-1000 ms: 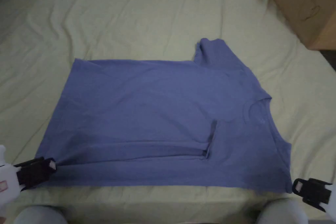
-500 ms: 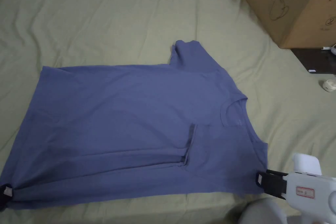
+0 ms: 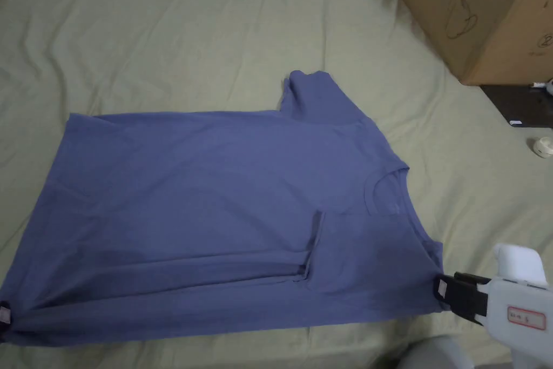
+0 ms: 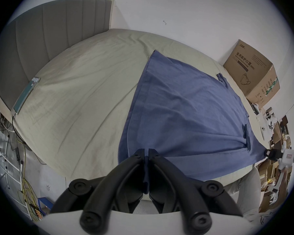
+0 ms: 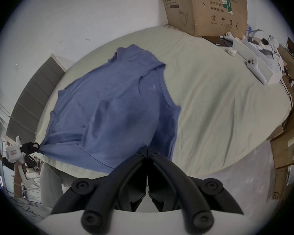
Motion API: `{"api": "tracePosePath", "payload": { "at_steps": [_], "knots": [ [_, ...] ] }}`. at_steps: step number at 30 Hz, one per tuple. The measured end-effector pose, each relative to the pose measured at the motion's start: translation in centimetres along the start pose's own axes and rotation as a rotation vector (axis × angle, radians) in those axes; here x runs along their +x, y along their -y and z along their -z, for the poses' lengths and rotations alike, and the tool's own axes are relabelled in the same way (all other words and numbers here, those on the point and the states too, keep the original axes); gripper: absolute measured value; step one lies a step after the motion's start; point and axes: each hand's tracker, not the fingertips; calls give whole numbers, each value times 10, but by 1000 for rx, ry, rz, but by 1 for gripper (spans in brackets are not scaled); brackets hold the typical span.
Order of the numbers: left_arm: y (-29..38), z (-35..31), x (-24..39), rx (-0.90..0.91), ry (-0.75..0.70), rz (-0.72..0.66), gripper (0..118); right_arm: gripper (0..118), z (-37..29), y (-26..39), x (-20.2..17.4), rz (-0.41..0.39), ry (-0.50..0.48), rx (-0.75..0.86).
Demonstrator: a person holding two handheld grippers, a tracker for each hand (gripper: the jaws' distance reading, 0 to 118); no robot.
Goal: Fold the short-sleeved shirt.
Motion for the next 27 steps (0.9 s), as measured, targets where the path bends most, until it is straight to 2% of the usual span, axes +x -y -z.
{"api": "tracePosePath", "payload": {
  "at_steps": [4, 12, 16, 20, 23, 24, 25, 26, 27],
  "knots": [
    [-19, 1, 4, 31, 0, 24, 5, 3, 2, -28, -9, -35, -5, 25],
    [-84, 23, 0, 90, 37, -17, 5, 3, 30, -107, 1, 79, -23, 92],
    [-120, 65, 6, 53, 10, 17, 5, 3, 70, -135, 4, 134, -16, 42],
    [-135, 114, 19, -11, -35, 116, 5, 3, 111, -140, 3, 129, 45, -47],
    [-134, 131, 22, -36, -67, 130, 7, 3, 124, -140, 6, 150, 41, -63],
    [-131, 129, 22, -30, -77, 122, 22, 4, 123, -138, 7, 153, 26, -70],
    [-131, 126, 21, -32, -91, 121, 74, 27, 118, -136, 6, 158, 27, -71],
    [-129, 120, 19, -39, -96, 120, 104, 58, 113, -134, 5, 150, 40, -66],
    [-124, 107, 15, -7, -96, 117, 110, 85, 107, -132, 3, 115, 38, -53]
  ]
}}
